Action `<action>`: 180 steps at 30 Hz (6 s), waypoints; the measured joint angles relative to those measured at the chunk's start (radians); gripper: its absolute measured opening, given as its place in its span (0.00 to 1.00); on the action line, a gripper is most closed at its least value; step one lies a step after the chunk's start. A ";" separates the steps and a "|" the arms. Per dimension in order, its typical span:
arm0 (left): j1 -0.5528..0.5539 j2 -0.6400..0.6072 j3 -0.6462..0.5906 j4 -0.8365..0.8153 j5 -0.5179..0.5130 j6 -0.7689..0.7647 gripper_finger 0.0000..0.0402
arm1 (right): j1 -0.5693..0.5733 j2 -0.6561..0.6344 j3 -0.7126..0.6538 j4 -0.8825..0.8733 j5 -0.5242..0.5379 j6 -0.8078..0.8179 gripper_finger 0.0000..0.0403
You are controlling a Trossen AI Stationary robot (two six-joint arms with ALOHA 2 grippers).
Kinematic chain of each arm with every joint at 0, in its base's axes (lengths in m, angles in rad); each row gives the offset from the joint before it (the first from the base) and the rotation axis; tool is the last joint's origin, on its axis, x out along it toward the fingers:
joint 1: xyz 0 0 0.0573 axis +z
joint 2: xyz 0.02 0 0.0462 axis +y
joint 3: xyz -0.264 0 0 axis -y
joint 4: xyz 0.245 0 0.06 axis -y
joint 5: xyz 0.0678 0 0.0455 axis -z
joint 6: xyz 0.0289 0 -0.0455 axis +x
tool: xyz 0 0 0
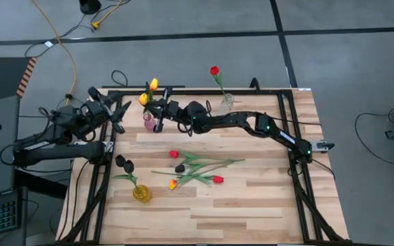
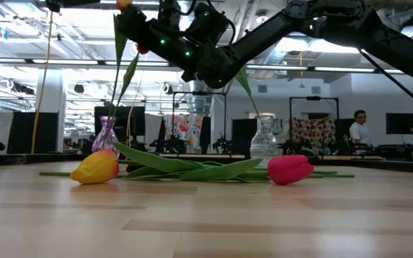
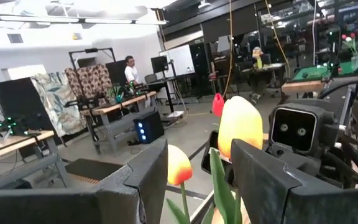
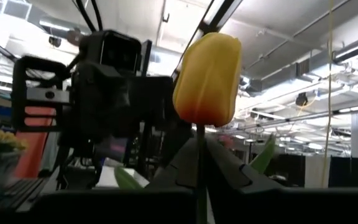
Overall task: Sort flowers into vase by color
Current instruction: Put the top yellow tulip into the purple vase, then put the top red tulip into the transparent vase
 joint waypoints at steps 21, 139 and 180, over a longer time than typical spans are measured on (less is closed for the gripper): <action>0.000 0.004 0.000 0.001 0.002 0.000 0.41 | -0.001 -0.001 0.000 -0.123 0.007 0.004 0.35; -0.001 0.123 0.000 -0.080 0.237 -0.187 0.41 | 0.114 -0.333 -0.005 -2.055 0.149 0.144 0.10; -0.001 0.193 0.000 -0.071 0.229 -0.187 0.41 | -0.161 -1.303 -0.999 -0.778 0.402 -0.158 0.10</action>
